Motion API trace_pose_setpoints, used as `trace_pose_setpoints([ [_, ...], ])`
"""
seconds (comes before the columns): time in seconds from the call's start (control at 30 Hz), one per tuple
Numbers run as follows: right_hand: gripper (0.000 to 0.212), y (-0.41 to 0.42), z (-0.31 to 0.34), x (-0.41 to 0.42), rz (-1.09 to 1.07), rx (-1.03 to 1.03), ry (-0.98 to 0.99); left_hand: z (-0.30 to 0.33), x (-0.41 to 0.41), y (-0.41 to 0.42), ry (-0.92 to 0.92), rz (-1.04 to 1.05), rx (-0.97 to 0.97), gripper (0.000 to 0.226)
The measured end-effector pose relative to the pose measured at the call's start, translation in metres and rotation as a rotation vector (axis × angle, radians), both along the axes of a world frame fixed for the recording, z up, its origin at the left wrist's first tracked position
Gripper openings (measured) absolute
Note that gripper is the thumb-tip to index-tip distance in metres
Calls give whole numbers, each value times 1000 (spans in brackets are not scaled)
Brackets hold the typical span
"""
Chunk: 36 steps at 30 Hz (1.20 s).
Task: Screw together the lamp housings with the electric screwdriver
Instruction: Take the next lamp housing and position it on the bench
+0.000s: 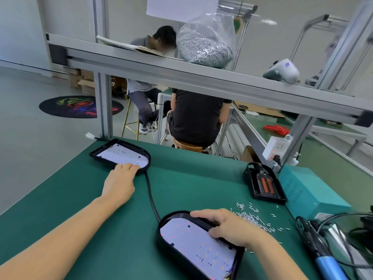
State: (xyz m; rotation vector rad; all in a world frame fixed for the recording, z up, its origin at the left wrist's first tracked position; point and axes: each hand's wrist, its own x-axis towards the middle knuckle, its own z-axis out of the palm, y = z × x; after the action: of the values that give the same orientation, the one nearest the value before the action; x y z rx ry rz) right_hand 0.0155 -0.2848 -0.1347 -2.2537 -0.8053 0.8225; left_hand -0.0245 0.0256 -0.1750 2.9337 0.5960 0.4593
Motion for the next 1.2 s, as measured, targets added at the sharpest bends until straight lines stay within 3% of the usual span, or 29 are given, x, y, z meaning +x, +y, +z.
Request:
trace_pose_setpoints([
  [0.17, 68, 16, -4, 0, 66, -18, -16, 4, -11, -8, -106, -20, -208, 50],
  [0.27, 66, 19, -4, 2, 68, -30, -39, 9, -30, -40, -156, -43, -602, 17],
  [0.37, 63, 13, -2, 4, 28, -5, -34, 20, -55, -73, 42, -33, -1068, 34],
  [0.53, 59, 5, -5, 1, -41, 24, -102, 25, -71, -104, 215, -76, -1351, 50],
  [0.73, 61, 4, -10, -3, -145, 135, -118, 18, -61, -117, 49, 67, -1623, 28],
  [0.83, 61, -3, -8, -1, -193, 146, -80, 19, -58, -123, -3, 84, -1670, 25],
  [1.0, 22, 9, 10, 0, -205, 199, 15, 24, -50, -133, 11, -23, -1682, 37],
  [1.13, 72, 37, 29, 21, -367, 154, 291, 28, -44, -134, -69, -68, -1852, 26],
  [1.2, 78, 49, 36, 31, -368, 121, 449, 28, -44, -133, -83, -118, -1892, 25],
])
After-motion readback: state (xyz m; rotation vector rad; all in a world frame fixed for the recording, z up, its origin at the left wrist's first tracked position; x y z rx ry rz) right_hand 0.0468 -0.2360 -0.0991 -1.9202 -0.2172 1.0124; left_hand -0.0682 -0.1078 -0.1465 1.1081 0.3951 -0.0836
